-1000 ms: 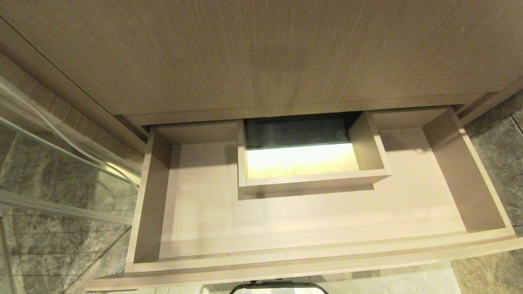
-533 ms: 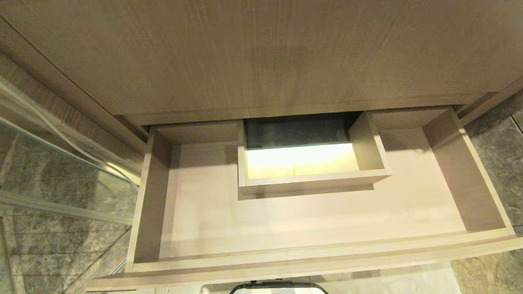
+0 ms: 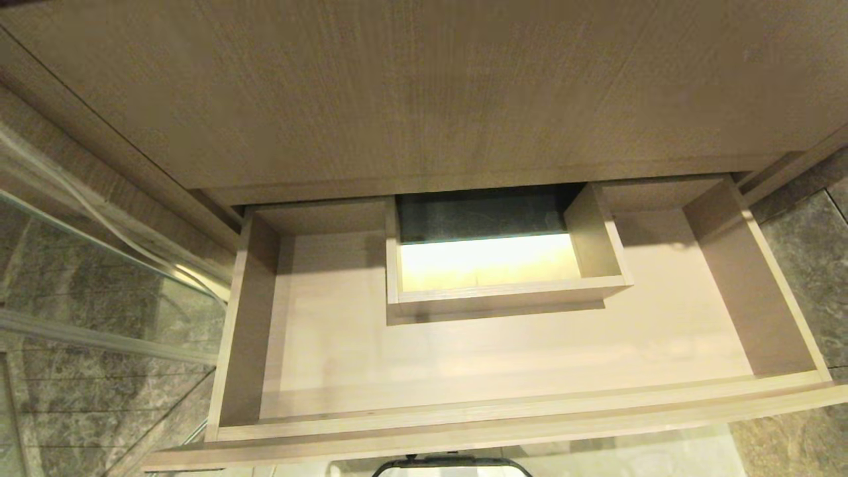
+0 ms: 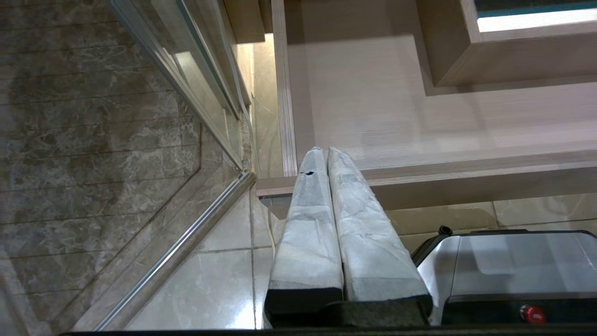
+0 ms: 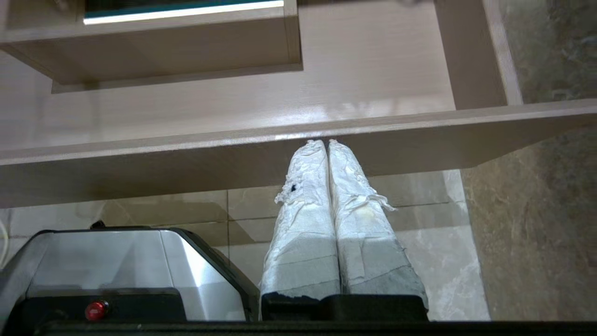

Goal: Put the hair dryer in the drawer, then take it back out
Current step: Pick up the hairdryer

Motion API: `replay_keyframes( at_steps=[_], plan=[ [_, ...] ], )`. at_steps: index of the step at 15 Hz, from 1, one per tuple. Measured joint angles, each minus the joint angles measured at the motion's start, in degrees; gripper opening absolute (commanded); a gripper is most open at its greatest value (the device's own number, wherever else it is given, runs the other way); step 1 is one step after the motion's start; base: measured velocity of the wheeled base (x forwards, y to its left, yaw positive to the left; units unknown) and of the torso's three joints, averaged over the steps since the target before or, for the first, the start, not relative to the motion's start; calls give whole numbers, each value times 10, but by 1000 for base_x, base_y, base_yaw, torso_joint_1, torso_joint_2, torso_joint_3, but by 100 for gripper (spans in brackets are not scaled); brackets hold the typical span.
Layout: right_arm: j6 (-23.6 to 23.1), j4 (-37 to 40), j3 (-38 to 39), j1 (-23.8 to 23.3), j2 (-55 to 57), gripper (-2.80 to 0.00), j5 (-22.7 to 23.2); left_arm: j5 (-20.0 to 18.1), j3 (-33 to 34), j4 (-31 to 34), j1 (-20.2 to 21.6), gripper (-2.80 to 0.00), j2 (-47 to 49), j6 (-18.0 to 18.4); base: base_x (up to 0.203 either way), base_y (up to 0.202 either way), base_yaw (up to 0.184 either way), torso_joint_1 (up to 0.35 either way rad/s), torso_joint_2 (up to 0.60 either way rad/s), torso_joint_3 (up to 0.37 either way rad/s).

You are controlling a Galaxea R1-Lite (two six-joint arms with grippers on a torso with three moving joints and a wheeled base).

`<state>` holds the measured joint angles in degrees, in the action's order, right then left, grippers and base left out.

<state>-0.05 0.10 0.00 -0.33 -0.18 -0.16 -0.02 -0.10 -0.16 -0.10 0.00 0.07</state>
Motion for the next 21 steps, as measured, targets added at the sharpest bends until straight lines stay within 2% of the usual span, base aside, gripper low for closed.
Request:
replay_keyframes(
  at_steps=[4,6,10,13,21],
  plan=[
    [0,0,0,0,0,-280,0,0,0,0,0,-280,0,0,1,-1,19,196,-458,-186],
    [0,0,0,0,0,-280,0,0,0,0,0,-280,0,0,0,-4,150,63,-501,-202],
    [0,0,0,0,0,-280,0,0,0,0,0,-280,0,0,0,-7,175,411,-481,-209],
    [2,0,0,0,0,-280,-1,0,0,0,0,-280,0,0,1,-5,121,148,-151,-68],
    [2,0,0,0,1,-280,-1,0,0,0,0,-280,0,0,0,0,0,10,-7,-4]
  ],
)
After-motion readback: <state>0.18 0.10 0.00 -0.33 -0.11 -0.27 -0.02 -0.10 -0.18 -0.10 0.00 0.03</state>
